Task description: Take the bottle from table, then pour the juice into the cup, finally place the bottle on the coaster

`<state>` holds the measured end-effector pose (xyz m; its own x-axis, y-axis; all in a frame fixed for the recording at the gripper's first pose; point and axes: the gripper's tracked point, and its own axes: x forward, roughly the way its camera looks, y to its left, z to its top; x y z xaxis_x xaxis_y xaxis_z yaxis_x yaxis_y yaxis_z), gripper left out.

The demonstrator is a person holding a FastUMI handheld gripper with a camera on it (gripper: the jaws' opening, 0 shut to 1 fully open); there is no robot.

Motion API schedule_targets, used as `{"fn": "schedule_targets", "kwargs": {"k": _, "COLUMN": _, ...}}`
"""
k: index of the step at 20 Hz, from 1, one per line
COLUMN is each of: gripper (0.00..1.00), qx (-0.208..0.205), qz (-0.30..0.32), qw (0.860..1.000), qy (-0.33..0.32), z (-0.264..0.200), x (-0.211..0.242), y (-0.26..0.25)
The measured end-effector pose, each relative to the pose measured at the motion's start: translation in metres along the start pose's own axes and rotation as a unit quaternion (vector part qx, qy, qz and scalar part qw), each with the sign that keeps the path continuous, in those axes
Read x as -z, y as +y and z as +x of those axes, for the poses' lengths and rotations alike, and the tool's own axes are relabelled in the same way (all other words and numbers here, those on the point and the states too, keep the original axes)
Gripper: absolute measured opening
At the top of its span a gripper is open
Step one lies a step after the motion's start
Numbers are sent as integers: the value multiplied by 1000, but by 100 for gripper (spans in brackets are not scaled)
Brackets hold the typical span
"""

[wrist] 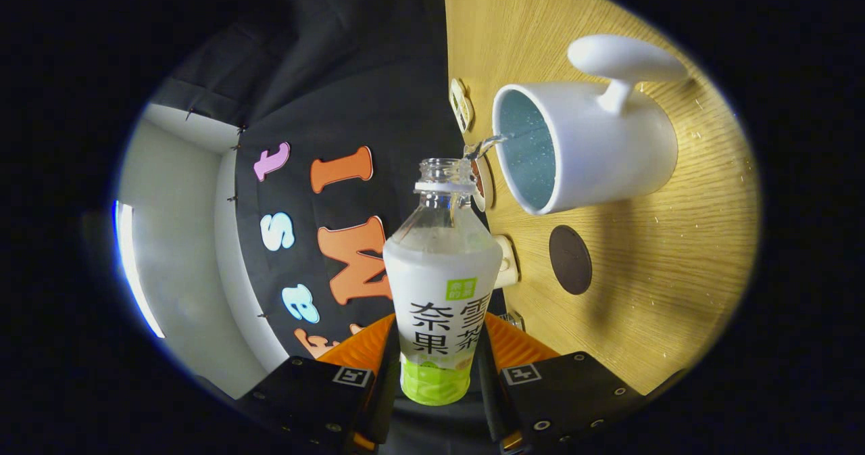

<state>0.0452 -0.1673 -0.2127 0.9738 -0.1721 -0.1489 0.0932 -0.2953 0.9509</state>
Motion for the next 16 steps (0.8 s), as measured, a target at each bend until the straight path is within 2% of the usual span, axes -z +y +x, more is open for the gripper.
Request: {"fn": "schedule_targets", "kwargs": {"k": 16, "gripper": 56, "qx": -14, "qz": 57, "qw": 998, "qy": -9, "z": 2, "x": -3, "y": 16}}
